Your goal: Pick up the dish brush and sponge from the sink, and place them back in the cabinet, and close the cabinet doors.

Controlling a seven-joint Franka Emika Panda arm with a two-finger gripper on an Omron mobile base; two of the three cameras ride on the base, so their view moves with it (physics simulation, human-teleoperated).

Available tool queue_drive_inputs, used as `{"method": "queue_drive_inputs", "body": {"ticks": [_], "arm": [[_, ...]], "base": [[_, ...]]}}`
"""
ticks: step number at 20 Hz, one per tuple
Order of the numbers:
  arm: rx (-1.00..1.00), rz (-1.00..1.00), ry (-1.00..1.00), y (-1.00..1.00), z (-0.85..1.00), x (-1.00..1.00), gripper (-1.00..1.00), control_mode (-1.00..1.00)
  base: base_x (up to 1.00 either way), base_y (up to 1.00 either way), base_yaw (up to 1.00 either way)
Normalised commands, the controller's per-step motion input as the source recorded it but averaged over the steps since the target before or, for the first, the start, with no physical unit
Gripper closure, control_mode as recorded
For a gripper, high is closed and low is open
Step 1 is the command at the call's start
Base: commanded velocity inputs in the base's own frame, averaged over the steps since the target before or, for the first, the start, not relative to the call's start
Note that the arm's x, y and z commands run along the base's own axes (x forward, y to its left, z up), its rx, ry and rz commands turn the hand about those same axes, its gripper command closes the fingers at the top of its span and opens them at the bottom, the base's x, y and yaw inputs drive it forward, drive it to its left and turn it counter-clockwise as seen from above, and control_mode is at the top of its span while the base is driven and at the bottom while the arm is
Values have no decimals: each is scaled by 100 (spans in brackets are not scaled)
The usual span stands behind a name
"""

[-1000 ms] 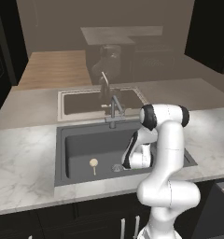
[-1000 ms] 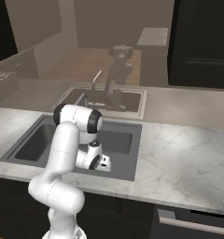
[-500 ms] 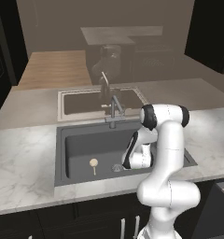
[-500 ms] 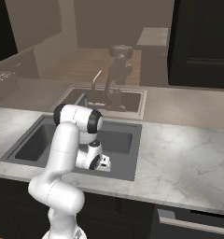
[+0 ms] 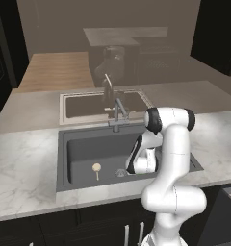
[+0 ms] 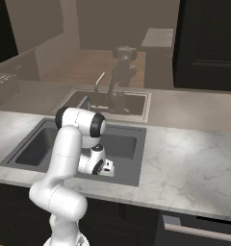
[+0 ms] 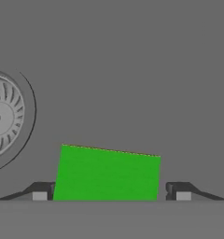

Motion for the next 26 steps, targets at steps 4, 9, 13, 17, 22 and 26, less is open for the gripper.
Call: {"method": "queue_drive_inputs", "body": {"ticks": [4,9,13,17,22,26], "arm": [[0,0,0,-2,0,0,100,-100],[0,0,0,0,0,0,100,-100],[0,0,0,0,0,0,100,-100],[0,0,0,0,0,0,100,-100],[0,0,0,0,0,0,100,-100],[0,0,0,0,1,0,100,-100]], "base": [[0,0,0],[0,0,0],[0,0,0],[0,0,0],[0,0,0],[0,0,0]]}}
